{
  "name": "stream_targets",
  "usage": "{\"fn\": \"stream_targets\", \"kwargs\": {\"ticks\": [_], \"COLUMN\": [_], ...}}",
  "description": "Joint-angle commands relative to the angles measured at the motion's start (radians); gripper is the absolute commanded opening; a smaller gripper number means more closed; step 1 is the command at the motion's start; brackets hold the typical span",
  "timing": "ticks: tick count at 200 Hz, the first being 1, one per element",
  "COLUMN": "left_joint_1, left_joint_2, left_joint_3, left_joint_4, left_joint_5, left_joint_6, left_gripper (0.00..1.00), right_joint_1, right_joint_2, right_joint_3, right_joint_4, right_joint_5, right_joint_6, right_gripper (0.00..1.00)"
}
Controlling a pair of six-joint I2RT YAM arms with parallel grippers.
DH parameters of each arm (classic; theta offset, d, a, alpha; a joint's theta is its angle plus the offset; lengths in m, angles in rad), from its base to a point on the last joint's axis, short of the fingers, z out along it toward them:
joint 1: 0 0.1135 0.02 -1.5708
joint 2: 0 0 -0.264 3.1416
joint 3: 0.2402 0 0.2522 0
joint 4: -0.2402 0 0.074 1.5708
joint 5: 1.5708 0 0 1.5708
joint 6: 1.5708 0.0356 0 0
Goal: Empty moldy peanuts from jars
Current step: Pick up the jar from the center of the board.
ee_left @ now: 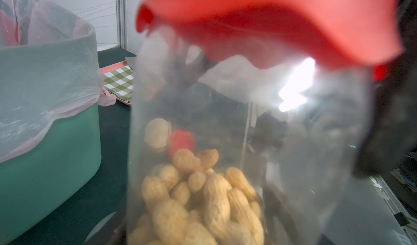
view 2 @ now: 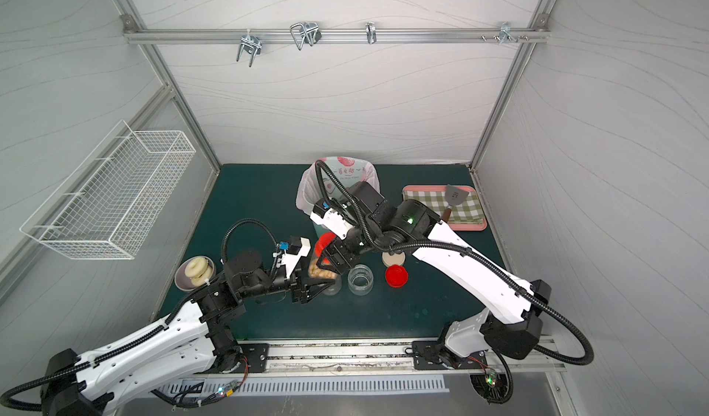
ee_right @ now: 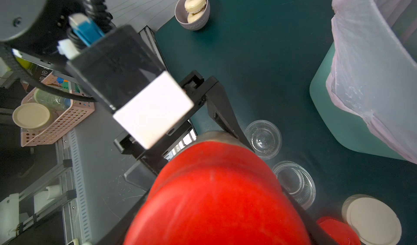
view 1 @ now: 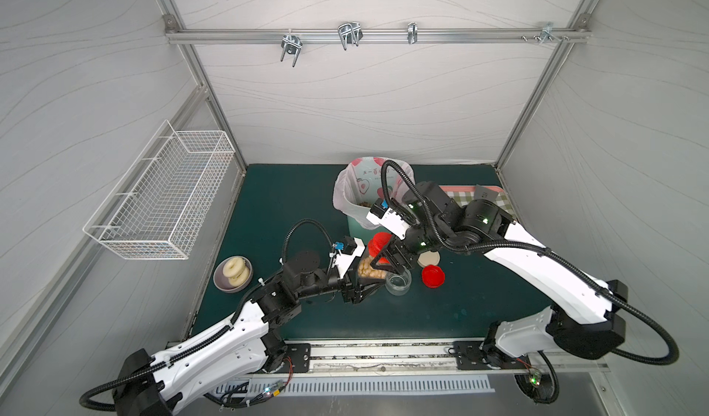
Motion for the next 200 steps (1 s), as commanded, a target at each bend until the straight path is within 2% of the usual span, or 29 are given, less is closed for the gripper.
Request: {"fn": "stream_targets", "kwargs": {"ticks": [1,31,51,52,53,54,58,106,133,150,169,200], "left_joint_1": [0.0,0.0,0.0,0.0,0.0,0.0,0.0,0.001,0.001,0.0,0.001,0.001], "left_joint_2": [-0.017,-0.038,-0.051,-0.052,-0.052,-0.053,-0.055,-0.065,-0.076,-0.088,-0.104,-0.131], "left_joint_3": [0.025,0.022,0.015,0.015,0.015,0.014,0.013,0.004,-0.004,-0.007,-0.014,-0.028], "left_joint_4": [0.078,0.071,0.081,0.081,0.081,0.082,0.085,0.094,0.1,0.095,0.092,0.099], "left_joint_5": [-0.001,-0.011,-0.018,-0.019,-0.021,-0.021,-0.023,-0.054,-0.092,-0.122,-0.147,-0.193], "left_joint_6": [-0.007,-0.009,-0.016,-0.017,-0.018,-0.017,-0.019,-0.028,-0.035,-0.041,-0.044,-0.054], "left_gripper": [0.64,0.48,0.46,0.46,0.46,0.46,0.46,0.44,0.41,0.38,0.36,0.34], "right_joint_1": [0.016,0.016,0.016,0.016,0.016,0.016,0.015,0.015,0.014,0.01,-0.02,-0.094], "right_joint_2": [0.007,-0.018,-0.057,-0.058,-0.06,-0.062,-0.071,-0.168,-0.256,-0.31,-0.344,-0.41], "right_joint_3": [0.024,0.001,-0.026,-0.028,-0.03,-0.032,-0.039,-0.147,-0.259,-0.31,-0.323,-0.417], "right_joint_4": [0.016,0.03,0.057,0.059,0.06,0.062,0.071,0.172,0.327,0.373,0.348,0.413], "right_joint_5": [-0.03,-0.016,0.013,0.015,0.016,0.017,0.02,0.068,0.043,0.127,0.174,0.15], "right_joint_6": [0.001,0.0,0.007,0.007,0.008,0.008,0.008,0.014,-0.04,-0.007,0.021,0.053], "right_gripper": [0.59,0.69,0.77,0.81,0.9,0.95,0.99,0.99,0.99,0.99,0.99,0.99]}}
